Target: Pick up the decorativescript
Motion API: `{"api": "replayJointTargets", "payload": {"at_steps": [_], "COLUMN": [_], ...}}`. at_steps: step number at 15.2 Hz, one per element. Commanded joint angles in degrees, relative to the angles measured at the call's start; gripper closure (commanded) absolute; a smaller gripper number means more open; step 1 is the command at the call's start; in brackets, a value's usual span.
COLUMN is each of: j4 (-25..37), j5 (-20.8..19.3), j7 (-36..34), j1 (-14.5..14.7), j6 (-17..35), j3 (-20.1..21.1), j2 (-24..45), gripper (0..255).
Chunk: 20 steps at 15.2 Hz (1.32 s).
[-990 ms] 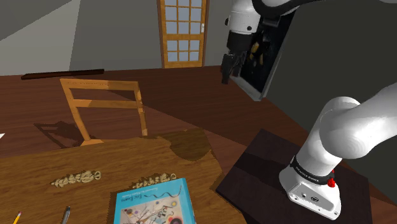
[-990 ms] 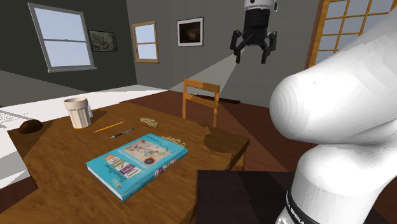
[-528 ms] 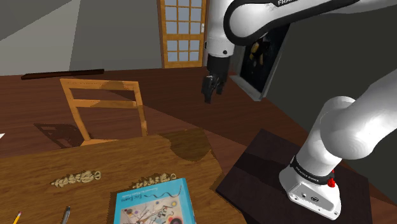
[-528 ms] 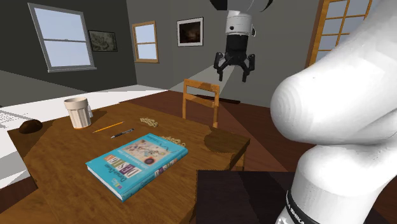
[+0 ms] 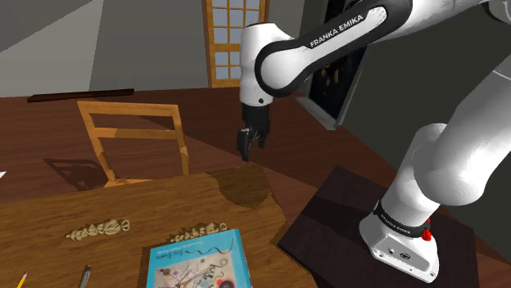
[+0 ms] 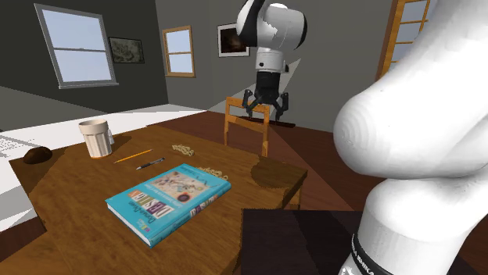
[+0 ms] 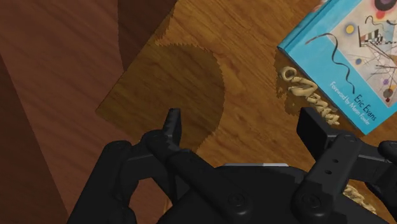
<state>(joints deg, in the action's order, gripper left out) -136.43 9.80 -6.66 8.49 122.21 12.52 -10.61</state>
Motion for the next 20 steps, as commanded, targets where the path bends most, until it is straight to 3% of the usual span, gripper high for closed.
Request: {"api": "replayJointTargets", "payload": {"at_steps": [1, 17, 20], "j4": [1.6, 19.3, 20.4], "j5": [0.4, -1.2, -1.6], "j7": [-1.0, -7.3, -7.4], "j1": [0.8, 8.3, 8.9], "j6": [1.9, 11.9, 13.2], "j3": [1.1, 5.5, 5.3], "j2": [4.1, 37.0, 39.6], "gripper": [0, 0, 0]}}
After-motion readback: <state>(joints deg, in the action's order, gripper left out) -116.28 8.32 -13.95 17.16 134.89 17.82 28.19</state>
